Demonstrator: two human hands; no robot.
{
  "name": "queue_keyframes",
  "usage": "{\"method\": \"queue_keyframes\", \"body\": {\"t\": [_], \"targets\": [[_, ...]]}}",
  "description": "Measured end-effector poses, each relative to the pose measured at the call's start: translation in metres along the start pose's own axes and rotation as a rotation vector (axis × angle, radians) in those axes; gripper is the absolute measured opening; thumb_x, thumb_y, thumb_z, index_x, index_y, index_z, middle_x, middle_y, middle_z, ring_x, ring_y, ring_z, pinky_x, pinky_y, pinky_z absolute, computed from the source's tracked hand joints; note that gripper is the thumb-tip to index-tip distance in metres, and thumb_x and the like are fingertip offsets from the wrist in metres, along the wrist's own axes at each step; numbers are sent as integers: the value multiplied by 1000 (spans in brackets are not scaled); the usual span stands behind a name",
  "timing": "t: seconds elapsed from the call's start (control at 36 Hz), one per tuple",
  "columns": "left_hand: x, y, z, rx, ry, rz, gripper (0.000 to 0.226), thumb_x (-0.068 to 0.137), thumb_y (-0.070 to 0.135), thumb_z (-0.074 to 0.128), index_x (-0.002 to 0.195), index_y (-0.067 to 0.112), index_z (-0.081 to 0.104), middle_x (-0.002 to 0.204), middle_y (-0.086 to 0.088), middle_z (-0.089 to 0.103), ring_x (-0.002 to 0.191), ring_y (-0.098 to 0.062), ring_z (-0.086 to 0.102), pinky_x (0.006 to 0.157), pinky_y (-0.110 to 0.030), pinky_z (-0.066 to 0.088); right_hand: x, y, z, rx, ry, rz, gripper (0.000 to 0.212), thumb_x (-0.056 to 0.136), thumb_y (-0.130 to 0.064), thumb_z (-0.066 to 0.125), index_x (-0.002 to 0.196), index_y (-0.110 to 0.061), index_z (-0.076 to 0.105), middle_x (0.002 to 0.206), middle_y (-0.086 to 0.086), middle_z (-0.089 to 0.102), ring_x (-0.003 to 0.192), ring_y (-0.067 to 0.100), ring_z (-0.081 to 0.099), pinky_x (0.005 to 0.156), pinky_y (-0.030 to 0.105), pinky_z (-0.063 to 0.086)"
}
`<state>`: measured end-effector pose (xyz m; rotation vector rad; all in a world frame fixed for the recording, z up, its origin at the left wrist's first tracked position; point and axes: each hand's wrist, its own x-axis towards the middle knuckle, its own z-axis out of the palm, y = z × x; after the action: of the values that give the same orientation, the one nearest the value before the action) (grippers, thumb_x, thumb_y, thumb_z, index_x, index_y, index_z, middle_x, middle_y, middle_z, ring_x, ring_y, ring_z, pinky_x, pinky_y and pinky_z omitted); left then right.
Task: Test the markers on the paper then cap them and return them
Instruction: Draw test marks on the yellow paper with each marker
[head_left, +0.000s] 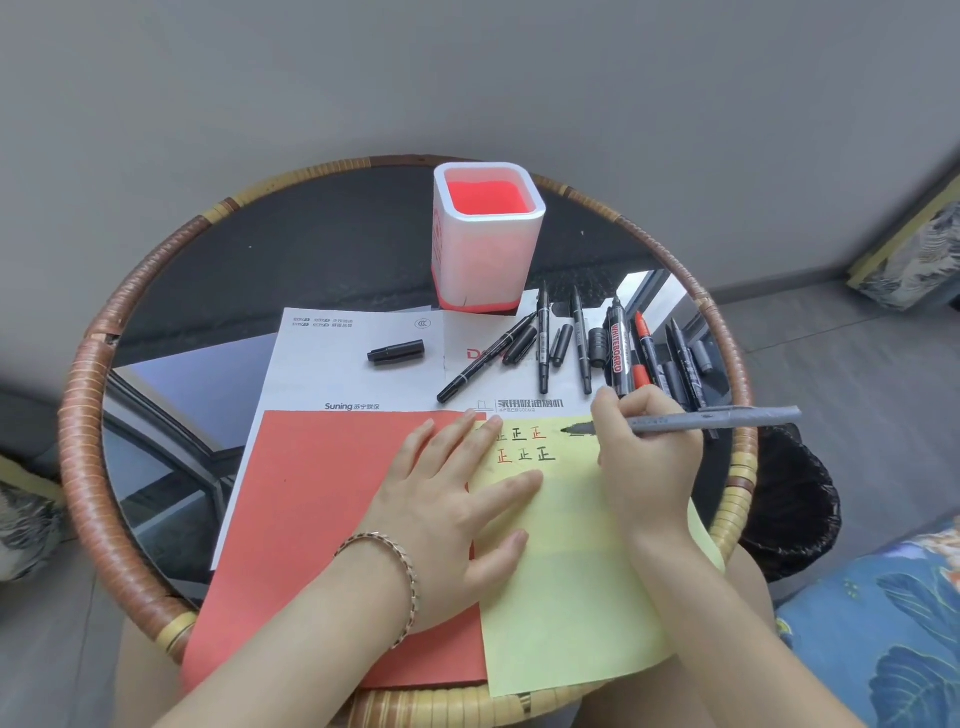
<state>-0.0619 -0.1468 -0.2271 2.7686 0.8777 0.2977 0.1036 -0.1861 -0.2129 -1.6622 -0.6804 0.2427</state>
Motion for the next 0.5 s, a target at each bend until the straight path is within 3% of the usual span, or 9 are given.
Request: {"method": "queue_keyframes", "body": {"t": [0.06,0.25,0.31,0.39,0.5], "targets": [[1,1,0,16,9,12,42,76,48,42,112,38,60,131,-13,55,122,-32,50,98,-44,24,0,0,1,16,-20,-17,34,84,-12,62,54,-10,45,47,3,45,48,3,45,59,1,37],[9,12,0,59,11,47,35,73,46,41,91,25,62,124,-16,60,117,-31,56,98,-39,25,-1,-5,2,138,-146,-12,15,84,-16,64,74,-20,54,62,-4,54,51,2,49,51,14,40],[11,14,2,60,6,51,35,72,48,41,96,27,56,123,-17,59,115,-32,57,97,-39,26,1,-5,-3,94,-193,-52,12,88,-23,59,79,-31,56,69,-7,60,58,4,55,56,19,45],[13,14,3,68,12,71,39,73,49,41,108,34,54,124,-19,58,113,-35,56,96,-42,26,14,-5,-18,-12,-275,-209,9,91,-36,48,92,-37,57,83,-10,65,71,0,62,63,15,48],[14,10,4,46,20,90,40,76,49,42,113,39,53,127,-18,56,116,-34,49,97,-43,26,59,2,-48,-218,-386,-377,22,89,-31,48,106,-22,59,91,-7,62,79,9,62,68,23,52]]}}
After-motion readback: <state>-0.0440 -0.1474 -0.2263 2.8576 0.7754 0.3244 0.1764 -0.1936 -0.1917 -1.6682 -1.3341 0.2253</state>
